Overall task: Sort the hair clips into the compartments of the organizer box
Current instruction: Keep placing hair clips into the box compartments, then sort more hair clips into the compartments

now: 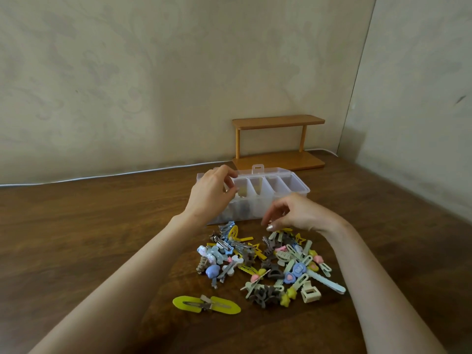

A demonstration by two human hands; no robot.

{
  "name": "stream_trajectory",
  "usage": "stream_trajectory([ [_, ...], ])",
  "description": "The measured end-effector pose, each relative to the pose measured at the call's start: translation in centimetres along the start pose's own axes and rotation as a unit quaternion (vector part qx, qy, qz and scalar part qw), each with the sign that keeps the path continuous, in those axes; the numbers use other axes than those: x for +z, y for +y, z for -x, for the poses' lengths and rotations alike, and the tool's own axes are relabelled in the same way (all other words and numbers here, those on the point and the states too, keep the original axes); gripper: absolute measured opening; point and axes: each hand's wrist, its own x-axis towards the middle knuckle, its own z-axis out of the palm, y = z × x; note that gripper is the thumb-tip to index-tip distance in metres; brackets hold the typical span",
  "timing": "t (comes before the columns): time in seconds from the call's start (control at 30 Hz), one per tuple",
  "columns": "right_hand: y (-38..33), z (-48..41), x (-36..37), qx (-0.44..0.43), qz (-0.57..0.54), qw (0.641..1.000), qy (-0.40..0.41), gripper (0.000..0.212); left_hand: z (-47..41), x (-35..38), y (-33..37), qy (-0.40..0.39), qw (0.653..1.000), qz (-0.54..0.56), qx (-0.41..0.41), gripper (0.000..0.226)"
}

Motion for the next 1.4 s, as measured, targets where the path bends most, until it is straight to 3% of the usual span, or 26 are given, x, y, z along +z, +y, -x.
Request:
stream_trajectory([
  [0.1,0.0,0.4,-0.2,0.01,0.03,0.996,-0.079,0.02,1.2,-0.5,-0.1,0.006,1.0,0.015,0.018,0.018],
  [0.4,-0.2,0.8,-0.1,-0.005,0.036,0.994,-0.1,0.014,2.2,-1.0,-0.3,-0.011,0.998,0.06,0.017,0.015],
  [0.93,-0.2,-0.3,1.4,0.001,0.046,0.998,-0.038,0.014,2.7,-0.5,1.0,-0.066,0.993,0.085,0.046,0.012],
  [1.07,-0.3,-0.5,1.5,0.0,0.029,1.0,0.006,0.009,2.9,-0.4,1.4,-0.116,0.988,0.086,0.056,0.013],
  [1.4,0.3,-1.3,1.9,-0.013,-0.032,0.995,0.096,0.023,3.3,0.2,1.8,-0.176,0.981,0.02,0.082,0.013],
])
